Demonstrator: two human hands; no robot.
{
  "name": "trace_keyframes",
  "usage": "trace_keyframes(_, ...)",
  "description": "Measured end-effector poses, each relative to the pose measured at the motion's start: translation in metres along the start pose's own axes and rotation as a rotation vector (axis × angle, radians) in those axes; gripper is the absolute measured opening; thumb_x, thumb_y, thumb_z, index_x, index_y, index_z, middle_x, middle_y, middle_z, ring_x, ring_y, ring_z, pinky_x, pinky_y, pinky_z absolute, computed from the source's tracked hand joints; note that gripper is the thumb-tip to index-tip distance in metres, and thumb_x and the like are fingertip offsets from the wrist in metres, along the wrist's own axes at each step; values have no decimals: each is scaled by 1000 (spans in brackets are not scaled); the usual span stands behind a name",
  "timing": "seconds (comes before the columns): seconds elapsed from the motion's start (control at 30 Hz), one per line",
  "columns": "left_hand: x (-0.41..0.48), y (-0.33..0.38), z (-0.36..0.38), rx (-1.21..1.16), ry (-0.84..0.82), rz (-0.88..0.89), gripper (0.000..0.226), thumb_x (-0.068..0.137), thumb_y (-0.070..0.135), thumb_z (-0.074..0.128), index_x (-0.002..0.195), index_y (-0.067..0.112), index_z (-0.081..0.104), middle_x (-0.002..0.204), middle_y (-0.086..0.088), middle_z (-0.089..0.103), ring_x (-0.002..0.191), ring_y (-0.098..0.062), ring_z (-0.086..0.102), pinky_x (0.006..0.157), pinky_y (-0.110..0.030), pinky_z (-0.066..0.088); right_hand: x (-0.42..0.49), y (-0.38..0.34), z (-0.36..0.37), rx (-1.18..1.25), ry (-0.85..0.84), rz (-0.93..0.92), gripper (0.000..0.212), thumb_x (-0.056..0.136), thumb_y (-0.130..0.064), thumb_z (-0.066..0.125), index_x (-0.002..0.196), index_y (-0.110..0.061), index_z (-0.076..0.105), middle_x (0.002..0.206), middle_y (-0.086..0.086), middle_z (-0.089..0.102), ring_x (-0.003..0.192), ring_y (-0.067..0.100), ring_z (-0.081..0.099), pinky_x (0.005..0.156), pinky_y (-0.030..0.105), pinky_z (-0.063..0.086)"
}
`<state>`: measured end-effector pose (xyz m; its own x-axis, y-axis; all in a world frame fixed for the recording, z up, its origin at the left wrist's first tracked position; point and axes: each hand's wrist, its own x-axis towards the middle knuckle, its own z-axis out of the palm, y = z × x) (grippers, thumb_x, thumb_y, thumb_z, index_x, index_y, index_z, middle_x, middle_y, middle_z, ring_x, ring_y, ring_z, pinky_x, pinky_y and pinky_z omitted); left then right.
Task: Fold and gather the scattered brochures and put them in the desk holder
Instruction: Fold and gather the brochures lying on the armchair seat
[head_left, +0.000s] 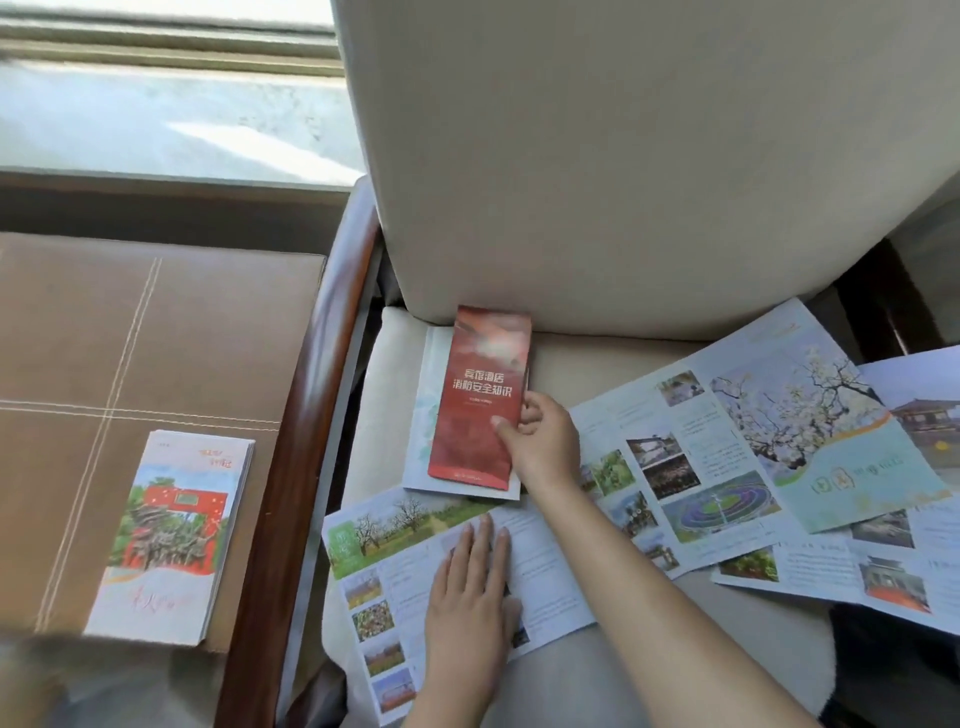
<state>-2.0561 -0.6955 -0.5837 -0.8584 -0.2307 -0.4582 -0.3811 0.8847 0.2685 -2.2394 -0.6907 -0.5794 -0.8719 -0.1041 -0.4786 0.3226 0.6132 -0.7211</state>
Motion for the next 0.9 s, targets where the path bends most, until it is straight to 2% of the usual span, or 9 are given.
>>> trace_keyframes(0.13, -3, -5, 14, 16, -1, 21, 59, 79, 38, 47, 132, 15, 57, 142, -7, 51, 127, -26, 54, 97, -37, 51, -26, 40, -36, -202, 193, -185, 36, 85, -14, 63, 120, -18, 58, 114, 1, 57, 109, 18, 51, 84, 25, 41)
trace_keyframes(0.23, -10, -10, 17, 8, -48, 33, 56, 87, 39, 33, 135, 17, 54, 146, -4, 44, 133, -24, 48, 105, -34, 31, -55, 80, -68, -354, 111, -196, 37, 87, -13, 62, 124, -19, 57, 125, -2, 56, 123, 17, 44, 96, 27, 41)
trace_keyframes(0.33, -19, -17, 20, -8, -57, 82, 60, 99, 39, 6, 142, 16, 41, 157, -1, 28, 147, -16, 10, 113, -29, 10, -83, 105, -99, -387, 73, -180, 34, 86, -11, 64, 119, -20, 62, 121, -4, 56, 121, 19, 45, 96, 28, 41)
trace_keyframes(0.43, -28, -25, 23, 16, -8, 157, 57, 97, 41, 1, 147, 21, 21, 162, 5, -4, 149, -14, -9, 117, -26, -4, -100, 107, -141, -347, 326, -174, 26, 83, -9, 69, 105, -22, 67, 108, -5, 58, 108, 18, 49, 85, 37, 47)
trace_keyframes(0.53, -32, -26, 19, -16, 24, 194, 55, 97, 43, 2, 149, 28, 14, 162, 10, -7, 149, -9, -9, 116, -21, -4, -111, 106, -191, -382, 615, -184, 29, 77, -4, 73, 102, -18, 67, 107, 3, 61, 105, 22, 47, 86, 43, 46)
trace_keyframes(0.67, -30, -19, 16, -49, 70, 229, 57, 97, 45, 1, 152, 28, 0, 161, 12, -11, 148, -6, -10, 114, -17, -3, -128, 113, -236, -508, 802, -222, 35, 75, -7, 69, 110, -10, 66, 117, 11, 61, 110, 32, 49, 96, 42, 38)
trace_keyframes(0.73, -29, -15, 14, -51, 98, 255, 53, 98, 42, 0, 149, 32, 6, 161, 13, -12, 148, -6, -11, 114, -16, -2, -137, 121, -244, -520, 840, -217, 44, 73, -12, 63, 117, -11, 63, 120, 11, 58, 110, 34, 50, 93, 38, 38)
trace_keyframes(0.83, -26, -11, 16, -39, 132, 259, 45, 97, 34, 7, 141, 26, 16, 160, 14, -15, 147, -5, -14, 106, -24, 23, -149, 140, -242, -494, 771, -68, 69, 64, 0, 77, 127, -16, 55, 126, 9, 55, 109, 37, 55, 85, 45, 48)
trace_keyframes(0.9, -26, -10, 16, -46, 105, 251, 49, 97, 37, -2, 143, 30, 14, 160, 15, -15, 147, -4, -15, 99, -26, 29, -154, 149, -238, -471, 758, 6, 80, 58, 3, 80, 130, -19, 52, 122, 9, 55, 100, 38, 61, 74, 47, 54)
